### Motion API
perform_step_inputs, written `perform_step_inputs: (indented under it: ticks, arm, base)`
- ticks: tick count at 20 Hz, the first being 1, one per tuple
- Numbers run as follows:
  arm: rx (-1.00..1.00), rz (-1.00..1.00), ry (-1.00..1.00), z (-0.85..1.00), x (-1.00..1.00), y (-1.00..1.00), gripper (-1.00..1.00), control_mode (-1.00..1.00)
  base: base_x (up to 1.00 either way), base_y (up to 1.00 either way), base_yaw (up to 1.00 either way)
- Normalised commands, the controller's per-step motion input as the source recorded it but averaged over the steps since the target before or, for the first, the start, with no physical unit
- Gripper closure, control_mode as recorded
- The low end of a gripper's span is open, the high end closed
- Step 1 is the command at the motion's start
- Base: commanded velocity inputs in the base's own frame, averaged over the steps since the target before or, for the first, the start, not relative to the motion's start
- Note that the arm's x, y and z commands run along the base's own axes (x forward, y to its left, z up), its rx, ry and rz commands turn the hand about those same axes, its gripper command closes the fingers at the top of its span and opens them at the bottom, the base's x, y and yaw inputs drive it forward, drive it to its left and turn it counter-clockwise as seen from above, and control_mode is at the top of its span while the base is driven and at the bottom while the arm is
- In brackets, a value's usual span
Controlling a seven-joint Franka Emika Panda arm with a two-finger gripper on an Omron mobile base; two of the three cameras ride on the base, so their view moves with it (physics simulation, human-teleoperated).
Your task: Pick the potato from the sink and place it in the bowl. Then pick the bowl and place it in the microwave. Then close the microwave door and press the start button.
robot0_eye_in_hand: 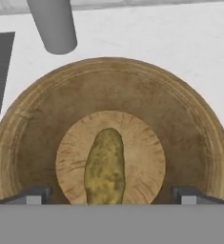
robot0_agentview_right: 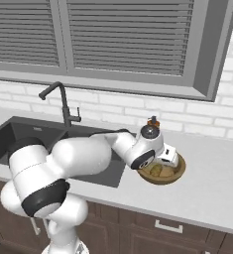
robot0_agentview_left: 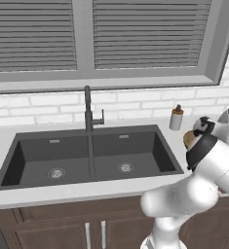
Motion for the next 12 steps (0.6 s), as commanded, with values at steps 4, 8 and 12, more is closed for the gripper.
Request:
perform_step_inputs:
  ticks: [4, 8, 12]
  arm:
    - [0.0, 0.0, -0.04, 0.5, -0.21, 0.57, -1.0, -1.0]
    - [0.0, 0.0, 0.04, 0.48, -0.01, 0.61, -1.0, -1.0]
    - [0.0, 0.0, 0.13, 0.13, 0.01, 0.42, -1.0, -1.0]
  base:
    - [0.0, 0.0, 0.0]
    - [0.0, 0.0, 0.0]
    - [0.0, 0.0, 0.0]
